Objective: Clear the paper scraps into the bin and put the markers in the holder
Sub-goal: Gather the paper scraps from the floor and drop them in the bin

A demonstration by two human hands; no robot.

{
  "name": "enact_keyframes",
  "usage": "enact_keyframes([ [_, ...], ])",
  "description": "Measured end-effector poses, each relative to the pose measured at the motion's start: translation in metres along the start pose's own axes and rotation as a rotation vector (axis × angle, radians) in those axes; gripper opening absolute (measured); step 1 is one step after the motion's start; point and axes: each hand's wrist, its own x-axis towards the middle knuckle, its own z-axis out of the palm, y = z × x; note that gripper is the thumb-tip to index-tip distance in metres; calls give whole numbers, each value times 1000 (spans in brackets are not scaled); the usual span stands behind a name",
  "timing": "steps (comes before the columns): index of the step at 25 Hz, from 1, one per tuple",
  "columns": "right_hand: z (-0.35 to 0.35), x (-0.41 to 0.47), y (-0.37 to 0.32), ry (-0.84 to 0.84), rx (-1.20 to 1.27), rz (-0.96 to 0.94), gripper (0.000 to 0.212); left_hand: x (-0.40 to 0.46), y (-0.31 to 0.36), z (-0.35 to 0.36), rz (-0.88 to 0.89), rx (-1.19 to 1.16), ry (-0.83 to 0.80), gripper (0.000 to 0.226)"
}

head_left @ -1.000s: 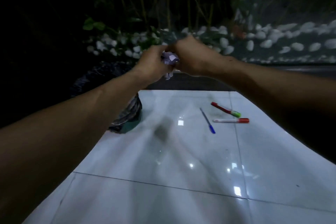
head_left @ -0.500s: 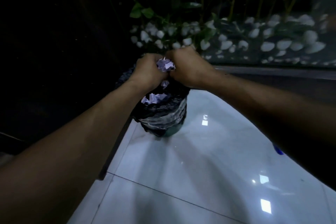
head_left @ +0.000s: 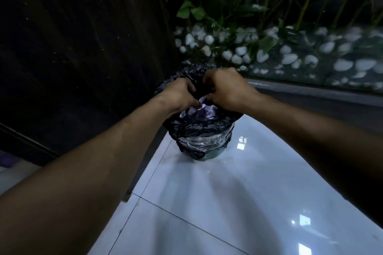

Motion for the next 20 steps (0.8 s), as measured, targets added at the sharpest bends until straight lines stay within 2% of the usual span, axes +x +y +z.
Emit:
enact_keyframes([
  [6, -23, -20, 1, 78, 5, -12, 31, -34, 14, -22, 68, 15, 13, 45],
  [10, -45, -48, -10, 50, -66, -36, 29, -57, 28, -29, 115, 55, -1, 42],
  [13, -71, -72, -17, -16, -139, -60, 38, -71, 53, -30, 144, 58, 14, 37],
  [17, -114, -107, -15, -128, -264, -2, 63, -85, 104, -22, 220, 33, -9, 34],
  [20, -147, -139, 2, -138, -382, 70, 65, -94, 148, -8, 279, 22, -58, 38],
])
